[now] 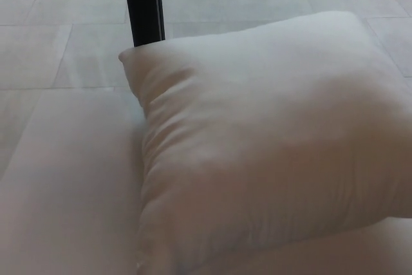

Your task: The robot uses its left hand to press on the left side of the pillow kept in the middle of the desk and uses its right hand to lift up and the right side of the pillow and turn it over

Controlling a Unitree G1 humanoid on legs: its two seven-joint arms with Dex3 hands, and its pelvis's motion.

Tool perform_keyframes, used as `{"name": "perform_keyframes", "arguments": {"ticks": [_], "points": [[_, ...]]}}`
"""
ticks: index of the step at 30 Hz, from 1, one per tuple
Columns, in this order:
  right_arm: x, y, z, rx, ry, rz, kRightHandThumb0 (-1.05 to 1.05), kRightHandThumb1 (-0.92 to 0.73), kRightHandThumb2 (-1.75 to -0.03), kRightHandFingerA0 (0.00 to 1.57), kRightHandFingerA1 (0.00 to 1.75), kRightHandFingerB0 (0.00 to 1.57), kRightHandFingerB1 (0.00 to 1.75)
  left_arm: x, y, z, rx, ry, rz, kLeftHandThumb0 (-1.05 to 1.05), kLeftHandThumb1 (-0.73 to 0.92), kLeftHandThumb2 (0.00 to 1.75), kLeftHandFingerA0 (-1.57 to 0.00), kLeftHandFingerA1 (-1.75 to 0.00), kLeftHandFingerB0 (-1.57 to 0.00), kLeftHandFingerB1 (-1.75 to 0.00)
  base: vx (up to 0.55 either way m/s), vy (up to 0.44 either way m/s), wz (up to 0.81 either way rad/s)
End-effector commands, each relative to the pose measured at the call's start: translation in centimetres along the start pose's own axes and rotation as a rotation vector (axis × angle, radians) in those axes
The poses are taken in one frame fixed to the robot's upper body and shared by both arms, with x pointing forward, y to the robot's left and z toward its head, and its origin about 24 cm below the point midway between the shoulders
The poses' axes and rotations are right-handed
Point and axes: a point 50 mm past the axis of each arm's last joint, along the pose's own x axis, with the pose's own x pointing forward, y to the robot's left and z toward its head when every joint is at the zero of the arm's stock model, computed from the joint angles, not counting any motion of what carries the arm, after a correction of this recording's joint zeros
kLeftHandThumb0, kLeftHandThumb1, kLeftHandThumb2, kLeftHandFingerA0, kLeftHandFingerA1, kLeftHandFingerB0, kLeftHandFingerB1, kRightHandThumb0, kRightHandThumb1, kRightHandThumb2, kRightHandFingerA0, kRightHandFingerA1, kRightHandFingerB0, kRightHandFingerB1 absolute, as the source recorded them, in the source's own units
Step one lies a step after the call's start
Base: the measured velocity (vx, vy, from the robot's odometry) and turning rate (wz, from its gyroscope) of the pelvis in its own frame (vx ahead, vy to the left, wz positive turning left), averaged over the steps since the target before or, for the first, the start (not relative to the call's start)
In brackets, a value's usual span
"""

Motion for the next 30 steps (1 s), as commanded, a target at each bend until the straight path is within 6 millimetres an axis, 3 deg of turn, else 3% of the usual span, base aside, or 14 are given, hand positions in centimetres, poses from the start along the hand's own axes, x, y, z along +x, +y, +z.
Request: {"name": "perform_keyframes", "arguments": {"ticks": [1,3,4,5,7,11,13,14,16,17,21,22,25,30], "points": [[-0.5,-2.6,-1.5,-0.076,-0.138,-0.181,-0.42,-0.38,-1.02,0.3,0.75,0.07,0.58,-0.3,2.2,-0.9,0.24,-0.058,-0.023,-0.6,0.63,0.87,-0.25,-0.48,-0.18,-0.42,0.0,0.0,0.0],[-0.4,-2.6,-1.5,-0.066,-0.138,-0.182,-0.84,-0.74,-0.61,0.25,1.55,0.07,0.83,-0.4,2.2,-1.0,0.254,-0.066,-0.029,-0.55,0.77,0.63,-0.32,-0.38,-0.24,-0.3,0.0,0.0,0.0],[-0.4,-2.6,-1.5,-0.071,-0.139,-0.172,-0.84,-0.74,-0.61,0.25,1.55,0.07,0.83,-0.4,2.2,-0.9,0.251,-0.071,-0.031,-0.55,0.77,0.63,-0.32,-0.38,-0.24,-0.3,0.0,0.0,0.0],[-0.5,-2.6,-1.6,-0.077,-0.134,-0.165,-0.42,-0.35,-1.01,0.33,0.78,0.07,0.59,-0.4,2.2,-0.7,0.251,-0.073,-0.036,-0.6,0.64,0.87,-0.23,-0.47,-0.16,-0.41,0.0,0.0,0.0],[-0.5,-2.5,-1.7,-0.107,-0.127,-0.159,-0.84,-0.78,-0.59,0.17,1.05,0.09,0.73,-0.3,2.2,-0.6,0.252,-0.069,-0.039,-0.54,0.77,0.63,-0.31,-0.39,-0.23,-0.3,0.0,0.0,0.0],[-0.6,-2.8,-1.8,-0.127,-0.126,-0.152,-0.42,-0.37,-1.02,0.26,0.73,0.08,0.59,-0.2,2.8,-1.1,0.24,-0.048,-0.019,-0.51,0.79,0.64,-0.28,-0.37,-0.25,-0.31,0.0,0.0,0.0],[-0.7,-2.8,-1.9,-0.114,-0.127,-0.143,-0.84,-0.73,-0.62,0.14,1.25,0.06,0.79,-0.3,2.8,-1.2,0.246,-0.046,-0.03,-0.51,0.79,0.64,-0.25,-0.37,-0.22,-0.3,0.0,0.0,0.0],[-0.7,-2.8,-2.0,-0.108,-0.114,-0.156,-0.42,-0.36,-1.01,0.26,0.73,0.07,0.59,-0.7,3.2,-1.3,0.212,-0.051,-0.023,-0.5,0.74,0.63,-0.28,-0.37,-0.21,-0.3,0.0,0.0,0.0],[-0.9,-2.9,-2.0,-0.112,-0.108,-0.148,-0.9,-0.58,-1.02,0.32,0.87,0.03,0.63,-0.7,3.3,-1.4,0.212,-0.053,-0.009,-0.57,0.62,0.84,-0.23,-0.46,-0.15,-0.4,0.0,0.0,0.0],[-1.0,-3.0,-2.0,-0.125,-0.107,-0.147,-0.42,-0.39,-1.03,0.22,0.7,0.06,0.58,-0.6,3.5,-1.4,0.23,-0.049,-0.003,-0.58,0.61,0.84,-0.26,-0.47,-0.15,-0.4,0.0,0.0,0.0],[-1.0,-3.5,-2.0,-0.134,-0.11,-0.166,-0.42,-0.39,-1.03,0.17,0.67,0.06,0.58,-0.6,3.7,-1.8,0.25,-0.037,-0.013,-0.59,0.62,0.85,-0.25,-0.47,-0.16,-0.4,0.0,0.0,0.0],[-1.0,-3.5,-1.9,-0.13,-0.117,-0.177,-0.83,-0.79,-0.55,0.24,1.28,0.1,0.82,-0.6,3.7,-1.9,0.27,-0.037,-0.013,-0.62,0.62,0.87,-0.28,-0.48,-0.17,-0.41,0.0,0.0,0.0],[-1.1,-3.2,-1.8,-0.147,-0.118,-0.176,-0.83,-0.77,-0.57,0.27,1.3,0.09,0.78,-0.5,3.8,-2.3,0.275,-0.039,-0.014,-0.61,0.62,0.86,-0.27,-0.47,-0.17,-0.41,0.0,0.0,0.0],[-1.5,-3.6,-2.0,-0.17,-0.116,-0.131,-0.84,-0.54,-1.01,0.26,0.81,0.2,0.69,-1.0,4.3,-2.4,0.28,-0.041,-0.042,-0.54,0.76,0.62,-0.32,-0.37,-0.25,-0.3,0.0,0.0,0.0]]}}
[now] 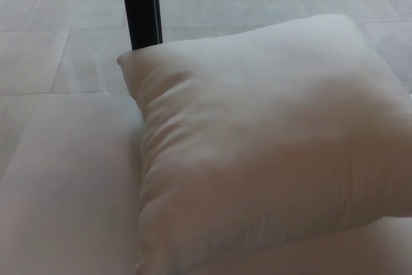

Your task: The robot uses its left hand to press on the left side of the pillow kept in the middle of the desk and uses its right hand to lift up and the right side of the pillow and turn it over

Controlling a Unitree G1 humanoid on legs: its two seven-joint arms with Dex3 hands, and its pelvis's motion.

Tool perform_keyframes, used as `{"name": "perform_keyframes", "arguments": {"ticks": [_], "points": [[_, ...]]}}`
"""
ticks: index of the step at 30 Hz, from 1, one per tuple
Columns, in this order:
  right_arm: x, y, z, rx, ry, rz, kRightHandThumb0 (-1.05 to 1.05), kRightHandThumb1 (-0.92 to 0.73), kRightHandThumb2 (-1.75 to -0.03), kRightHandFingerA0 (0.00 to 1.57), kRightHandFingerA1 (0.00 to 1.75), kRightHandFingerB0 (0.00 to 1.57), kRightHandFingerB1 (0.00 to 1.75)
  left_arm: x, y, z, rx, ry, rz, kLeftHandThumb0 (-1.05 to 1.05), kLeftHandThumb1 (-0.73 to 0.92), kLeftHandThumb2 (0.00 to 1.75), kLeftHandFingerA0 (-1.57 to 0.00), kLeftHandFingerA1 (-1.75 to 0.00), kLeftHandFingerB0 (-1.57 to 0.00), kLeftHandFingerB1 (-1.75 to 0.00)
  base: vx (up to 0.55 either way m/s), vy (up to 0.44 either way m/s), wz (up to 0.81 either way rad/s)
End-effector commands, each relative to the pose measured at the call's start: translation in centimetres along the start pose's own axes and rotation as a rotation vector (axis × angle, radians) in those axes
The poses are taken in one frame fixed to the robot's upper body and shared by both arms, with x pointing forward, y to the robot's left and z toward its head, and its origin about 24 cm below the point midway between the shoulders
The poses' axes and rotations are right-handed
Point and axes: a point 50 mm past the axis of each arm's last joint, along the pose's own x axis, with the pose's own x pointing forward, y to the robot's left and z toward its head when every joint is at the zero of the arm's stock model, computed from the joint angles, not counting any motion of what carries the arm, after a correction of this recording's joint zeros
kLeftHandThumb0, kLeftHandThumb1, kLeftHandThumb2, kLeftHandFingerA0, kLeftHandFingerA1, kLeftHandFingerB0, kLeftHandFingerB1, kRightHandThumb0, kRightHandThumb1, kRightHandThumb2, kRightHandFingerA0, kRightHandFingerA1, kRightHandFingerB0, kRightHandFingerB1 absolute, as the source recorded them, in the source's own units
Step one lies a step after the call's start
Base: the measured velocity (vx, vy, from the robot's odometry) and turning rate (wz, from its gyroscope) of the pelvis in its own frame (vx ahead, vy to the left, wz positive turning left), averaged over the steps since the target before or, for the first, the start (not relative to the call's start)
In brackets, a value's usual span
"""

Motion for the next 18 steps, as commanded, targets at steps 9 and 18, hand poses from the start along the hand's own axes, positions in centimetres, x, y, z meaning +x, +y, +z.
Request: {"name": "perform_keyframes", "arguments": {"ticks": [9,18], "points": [[-5.9,-4.6,-1.0,-0.13,-0.031,0.047,-0.8,-0.81,-0.6,0.26,1.14,0.19,0.77,-3.9,5.7,0.0,0.125,0.062,0.001,-0.51,0.79,0.64,-0.27,-0.37,-0.23,-0.31,0.0,0.0,0.0],[-6.4,-7.2,-5.5,-0.027,0.205,-0.024,-0.75,-0.77,-0.63,0.0,1.02,0.03,0.75,-7.1,9.5,-1.6,0.455,0.215,0.092,-0.56,0.77,0.62,-0.35,-0.36,-0.26,-0.3,0.0,0.0,0.0]]}}
